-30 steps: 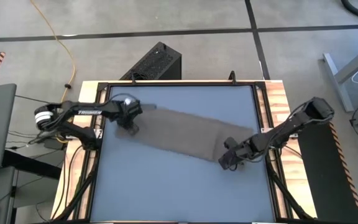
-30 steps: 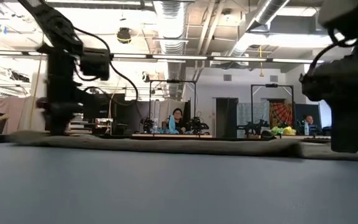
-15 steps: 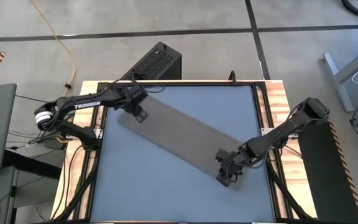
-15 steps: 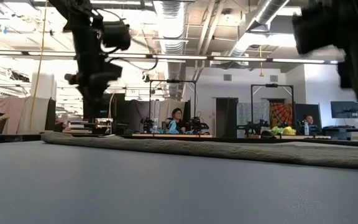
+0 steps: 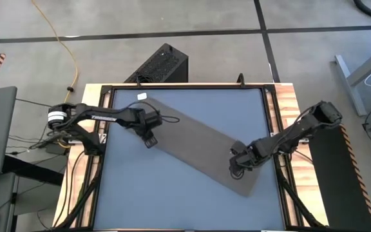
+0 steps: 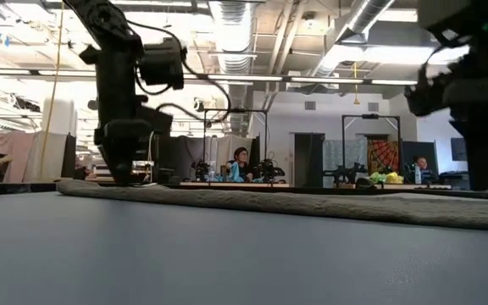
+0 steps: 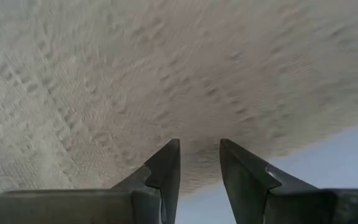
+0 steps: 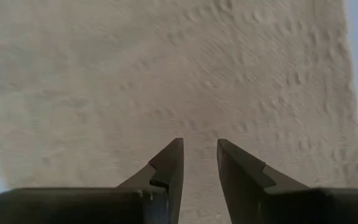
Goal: Roll towel
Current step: Roll the grey towel
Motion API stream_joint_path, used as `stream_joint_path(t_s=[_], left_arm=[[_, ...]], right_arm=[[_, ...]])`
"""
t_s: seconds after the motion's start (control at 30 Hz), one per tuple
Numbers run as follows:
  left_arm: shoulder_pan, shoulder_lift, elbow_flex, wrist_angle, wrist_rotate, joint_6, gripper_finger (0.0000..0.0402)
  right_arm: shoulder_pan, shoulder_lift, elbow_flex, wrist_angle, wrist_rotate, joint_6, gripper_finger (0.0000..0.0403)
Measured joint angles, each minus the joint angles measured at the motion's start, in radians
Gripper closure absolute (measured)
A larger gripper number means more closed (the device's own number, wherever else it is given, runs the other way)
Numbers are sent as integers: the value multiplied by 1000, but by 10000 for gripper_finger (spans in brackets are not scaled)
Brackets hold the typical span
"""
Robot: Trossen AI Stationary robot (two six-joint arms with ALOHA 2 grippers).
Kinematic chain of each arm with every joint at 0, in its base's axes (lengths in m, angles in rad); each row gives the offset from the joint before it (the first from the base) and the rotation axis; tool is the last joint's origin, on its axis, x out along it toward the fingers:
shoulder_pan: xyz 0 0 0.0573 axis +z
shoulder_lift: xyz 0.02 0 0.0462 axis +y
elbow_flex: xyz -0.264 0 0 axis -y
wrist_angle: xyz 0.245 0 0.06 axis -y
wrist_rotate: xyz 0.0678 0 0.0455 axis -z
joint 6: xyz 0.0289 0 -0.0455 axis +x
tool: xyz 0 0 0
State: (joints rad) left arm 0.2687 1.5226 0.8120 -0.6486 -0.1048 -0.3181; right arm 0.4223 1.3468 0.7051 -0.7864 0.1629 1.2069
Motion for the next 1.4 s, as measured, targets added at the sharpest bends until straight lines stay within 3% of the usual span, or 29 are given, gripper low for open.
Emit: stream_joint_path(t_s=[0.33,0.53,0.63,0.8,0.97,1.13,1.2,1.3,1.4], left_arm=[[-1,76,5,10,-52,-1,299],[-2,77,5,3,-95,26,299],[0,81,10,-32,-195,37,299],[2,78,46,-78,-264,36,299],[-2,45,90,-61,-251,37,299],[20,13,97,-39,-240,37,299],[41,16,97,-16,-167,36,299],[57,40,92,74,-41,37,299],[60,70,83,132,-27,20,299]], right_arm=[[206,52,-113,358,28,178,281],[321,210,-34,602,-27,216,281],[337,260,48,597,-81,138,281],[304,229,179,274,-133,-75,281],[234,140,270,45,-45,-296,281],[99,69,279,0,154,-422,281],[25,77,279,26,210,-482,281],[-74,133,279,99,231,-586,281],[-126,220,279,163,228,-664,281]])
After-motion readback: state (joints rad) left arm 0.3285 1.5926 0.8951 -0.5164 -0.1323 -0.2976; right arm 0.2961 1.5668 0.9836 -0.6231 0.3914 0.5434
